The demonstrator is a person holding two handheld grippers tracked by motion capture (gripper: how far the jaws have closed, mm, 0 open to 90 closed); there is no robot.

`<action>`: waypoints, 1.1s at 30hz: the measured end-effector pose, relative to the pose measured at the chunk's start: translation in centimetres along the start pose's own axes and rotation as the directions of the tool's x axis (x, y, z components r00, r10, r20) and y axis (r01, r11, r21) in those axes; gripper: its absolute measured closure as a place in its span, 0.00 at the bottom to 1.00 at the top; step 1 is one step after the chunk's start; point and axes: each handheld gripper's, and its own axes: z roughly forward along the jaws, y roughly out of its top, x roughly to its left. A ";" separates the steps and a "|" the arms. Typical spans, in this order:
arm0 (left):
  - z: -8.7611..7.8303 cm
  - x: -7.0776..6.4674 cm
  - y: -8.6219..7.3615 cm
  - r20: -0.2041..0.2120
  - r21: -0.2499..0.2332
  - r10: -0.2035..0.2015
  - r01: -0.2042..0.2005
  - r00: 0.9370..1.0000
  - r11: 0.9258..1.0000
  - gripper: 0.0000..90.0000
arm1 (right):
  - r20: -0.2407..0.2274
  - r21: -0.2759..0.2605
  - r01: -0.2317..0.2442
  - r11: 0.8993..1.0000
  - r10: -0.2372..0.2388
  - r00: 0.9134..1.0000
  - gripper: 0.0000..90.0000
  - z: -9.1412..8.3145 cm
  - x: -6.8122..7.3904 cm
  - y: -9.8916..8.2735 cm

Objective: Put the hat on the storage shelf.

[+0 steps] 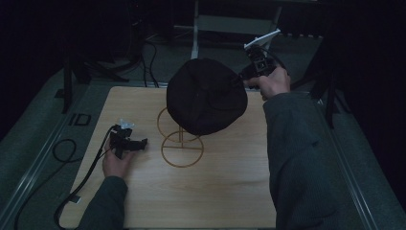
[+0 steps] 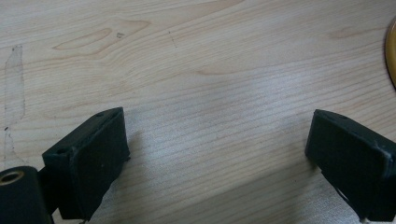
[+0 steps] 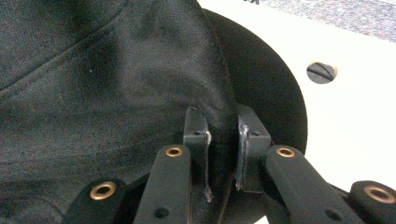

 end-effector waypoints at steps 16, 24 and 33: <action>0.0 0.0 0.0 -0.001 0.000 0.000 0.000 1.000 1.000 0.06 | -0.022 0.031 0.042 0.999 -0.042 0.999 0.86 2.0 2.0 0.3; 0.0 0.0 0.0 0.000 0.000 -0.002 0.002 1.000 1.000 0.06 | -0.024 0.038 0.060 0.997 -0.060 0.998 0.86 2.6 2.9 0.5; 0.0 0.0 0.0 -0.001 -0.001 -0.002 0.002 1.000 1.000 0.06 | -0.022 0.064 0.075 0.995 -0.074 0.997 0.86 3.7 3.5 0.6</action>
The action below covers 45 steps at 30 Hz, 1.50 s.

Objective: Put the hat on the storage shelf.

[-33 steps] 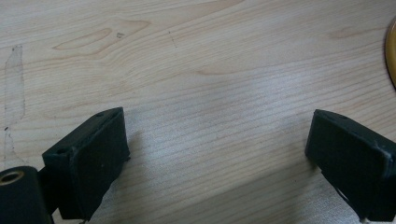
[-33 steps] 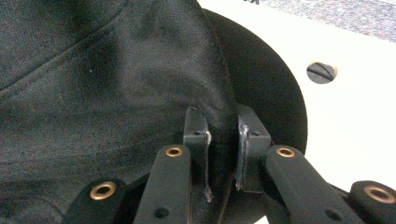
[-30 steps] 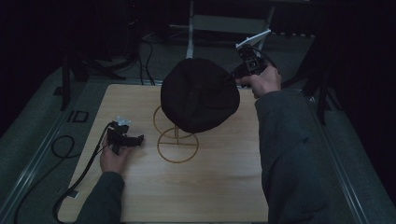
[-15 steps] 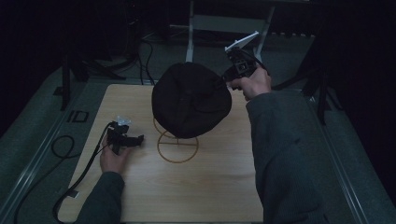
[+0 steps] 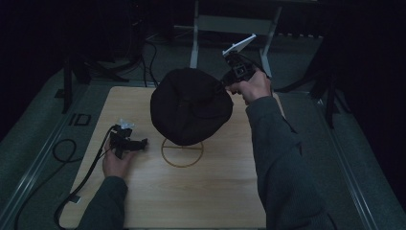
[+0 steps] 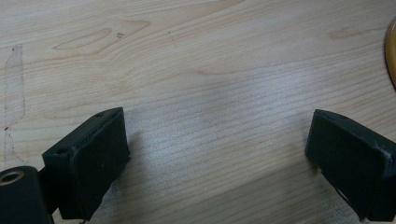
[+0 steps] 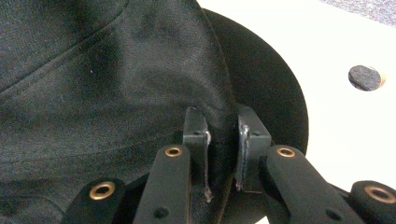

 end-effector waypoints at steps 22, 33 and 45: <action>0.0 0.0 0.0 0.001 0.000 0.000 0.000 1.000 1.000 0.06 | 0.013 0.038 0.020 0.999 -0.021 1.000 0.86 2.1 0.7 0.1; 0.0 0.0 0.0 0.001 0.000 0.000 0.000 1.000 1.000 0.06 | 0.021 0.045 0.019 0.999 -0.020 1.000 0.86 2.9 0.9 0.2; 0.0 0.0 0.0 0.001 0.000 -0.001 0.001 1.000 1.000 0.06 | 0.031 0.054 0.031 0.998 -0.033 0.999 0.85 3.5 1.1 0.1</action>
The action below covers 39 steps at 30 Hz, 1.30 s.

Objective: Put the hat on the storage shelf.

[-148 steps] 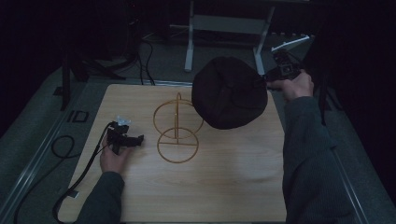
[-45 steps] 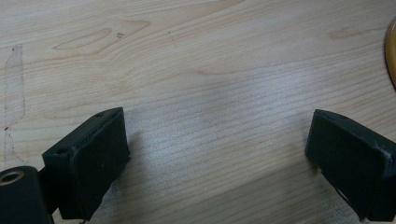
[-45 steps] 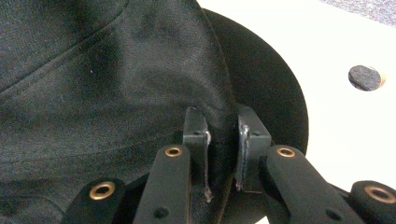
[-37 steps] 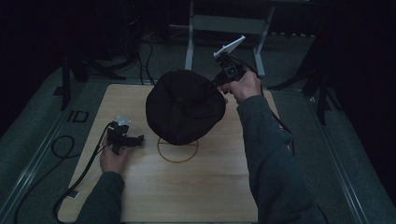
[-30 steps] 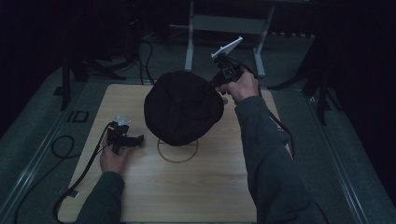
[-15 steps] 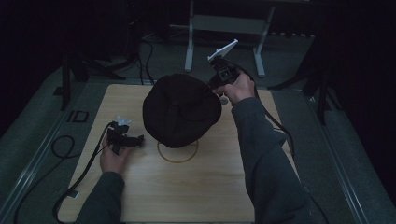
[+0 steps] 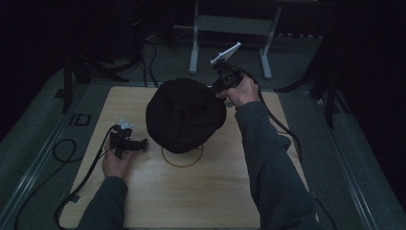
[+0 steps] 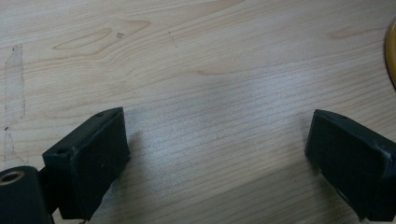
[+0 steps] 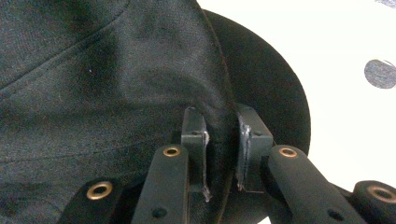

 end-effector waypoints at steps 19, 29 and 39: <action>0.0 0.0 0.0 0.000 0.000 0.000 0.000 1.000 1.000 0.06 | 0.027 0.015 0.001 1.000 -0.001 1.000 0.83 1.3 0.2 0.2; 0.0 0.0 0.0 0.000 -0.001 0.000 0.000 1.000 1.000 0.06 | 0.035 0.016 0.002 1.000 -0.002 0.999 0.81 1.7 0.3 0.2; 0.0 0.0 0.0 -0.001 -0.003 -0.002 0.002 1.000 1.000 0.06 | 0.022 0.014 0.019 1.000 -0.019 1.000 0.75 2.3 0.4 0.2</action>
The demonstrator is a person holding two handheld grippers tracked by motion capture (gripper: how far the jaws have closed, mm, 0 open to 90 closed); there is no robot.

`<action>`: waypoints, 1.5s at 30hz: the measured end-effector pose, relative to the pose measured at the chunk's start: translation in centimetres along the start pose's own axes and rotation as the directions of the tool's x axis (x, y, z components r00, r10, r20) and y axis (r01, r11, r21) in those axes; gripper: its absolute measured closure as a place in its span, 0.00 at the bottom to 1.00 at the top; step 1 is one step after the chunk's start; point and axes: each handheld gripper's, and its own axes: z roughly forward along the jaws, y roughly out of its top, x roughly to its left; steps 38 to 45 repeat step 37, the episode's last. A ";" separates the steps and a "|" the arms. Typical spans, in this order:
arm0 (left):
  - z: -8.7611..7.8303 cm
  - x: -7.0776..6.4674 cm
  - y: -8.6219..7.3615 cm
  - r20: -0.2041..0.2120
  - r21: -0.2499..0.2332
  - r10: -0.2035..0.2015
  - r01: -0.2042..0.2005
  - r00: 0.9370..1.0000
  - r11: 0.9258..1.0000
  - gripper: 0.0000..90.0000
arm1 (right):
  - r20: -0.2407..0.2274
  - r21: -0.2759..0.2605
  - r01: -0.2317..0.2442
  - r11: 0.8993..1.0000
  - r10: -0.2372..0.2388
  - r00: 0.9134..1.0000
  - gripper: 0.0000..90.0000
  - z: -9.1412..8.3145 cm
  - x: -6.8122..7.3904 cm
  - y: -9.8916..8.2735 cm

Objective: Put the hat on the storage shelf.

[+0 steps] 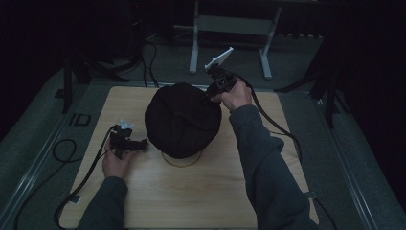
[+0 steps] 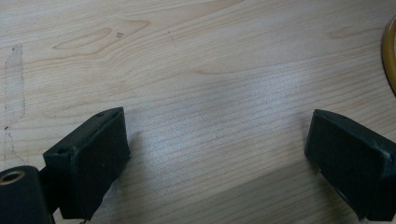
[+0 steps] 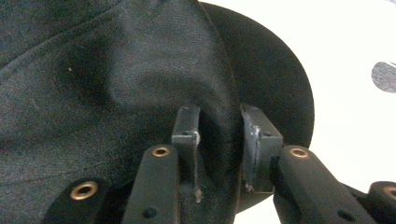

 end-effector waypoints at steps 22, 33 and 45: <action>0.0 0.0 0.0 0.001 0.002 0.002 -0.002 1.000 1.000 0.06 | 0.012 0.016 0.041 0.999 -0.041 0.999 0.58 -0.3 -0.2 0.0; 0.0 0.0 0.0 0.001 0.002 0.002 -0.002 1.000 1.000 0.06 | 0.022 0.051 0.080 0.995 -0.082 0.996 0.58 -0.3 -0.2 -0.3; 0.0 0.0 0.0 0.000 0.002 0.002 -0.002 1.000 1.000 0.06 | 0.041 0.062 0.090 0.994 -0.093 0.995 0.58 -0.5 -0.3 -0.5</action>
